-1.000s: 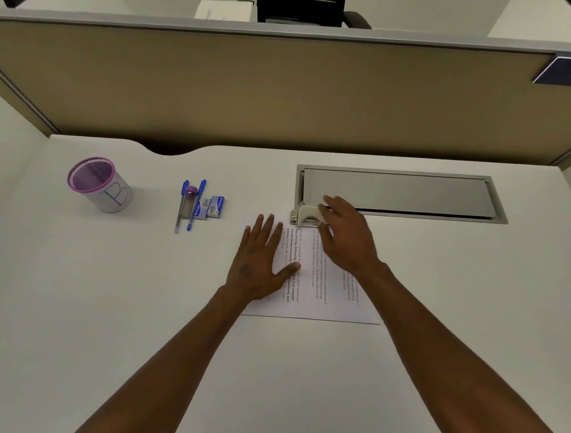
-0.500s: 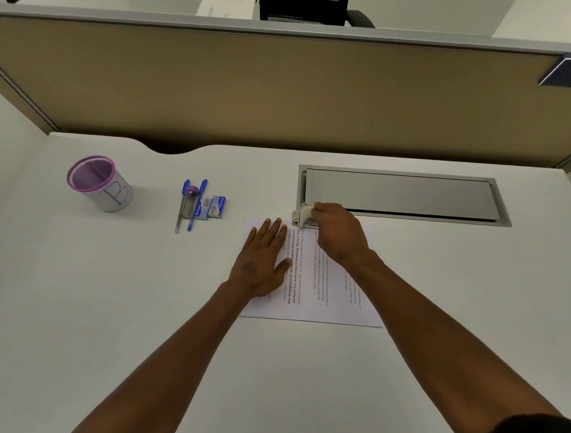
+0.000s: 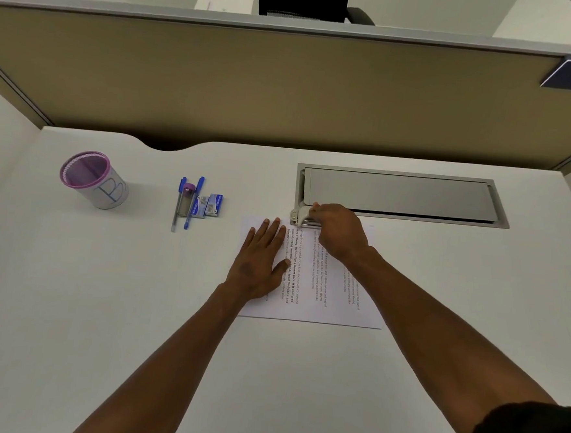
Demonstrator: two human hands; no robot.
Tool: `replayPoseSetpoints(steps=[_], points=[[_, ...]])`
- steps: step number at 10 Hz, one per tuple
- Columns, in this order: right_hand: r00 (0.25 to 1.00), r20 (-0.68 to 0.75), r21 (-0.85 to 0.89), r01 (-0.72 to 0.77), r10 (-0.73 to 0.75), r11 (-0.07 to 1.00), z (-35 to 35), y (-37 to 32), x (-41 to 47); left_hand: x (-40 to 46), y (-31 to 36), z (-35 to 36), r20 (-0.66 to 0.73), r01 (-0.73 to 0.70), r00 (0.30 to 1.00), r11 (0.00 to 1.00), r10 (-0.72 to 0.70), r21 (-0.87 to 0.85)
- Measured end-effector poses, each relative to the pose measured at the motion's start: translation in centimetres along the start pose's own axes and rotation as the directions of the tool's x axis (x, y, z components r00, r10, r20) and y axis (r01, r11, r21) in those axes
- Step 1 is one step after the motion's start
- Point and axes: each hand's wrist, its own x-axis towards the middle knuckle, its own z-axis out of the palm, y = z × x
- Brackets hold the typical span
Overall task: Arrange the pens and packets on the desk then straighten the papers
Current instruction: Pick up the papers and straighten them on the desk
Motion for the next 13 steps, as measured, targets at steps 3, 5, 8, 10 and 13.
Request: replayPoseSetpoints(steps=[3,5,8,10,13], points=[[0.997,-0.067,-0.098,0.035,-0.042,0.995,-0.2,0.2,0.4,0.0,-0.2,0.3,-0.012,-0.004,1.000,1.000,0.004,0.005],[0.998,-0.017,-0.160,0.057,-0.061,0.985,-0.1,0.5,1.4,0.0,-0.3,0.4,-0.023,-0.015,1.000,1.000,0.015,-0.003],[1.000,0.004,-0.113,0.015,-0.015,0.993,0.1,0.8,2.0,0.1,-0.4,0.5,-0.032,-0.017,0.999,1.000,0.016,-0.023],[0.999,-0.033,0.007,-0.024,0.024,1.000,-0.4,0.8,1.4,0.0,-0.4,0.5,-0.039,-0.018,0.999,1.000,0.017,-0.014],[0.988,-0.125,0.172,-0.066,0.088,0.983,0.0,0.6,0.5,0.0,-0.4,0.5,-0.040,-0.014,0.999,1.000,0.013,-0.020]])
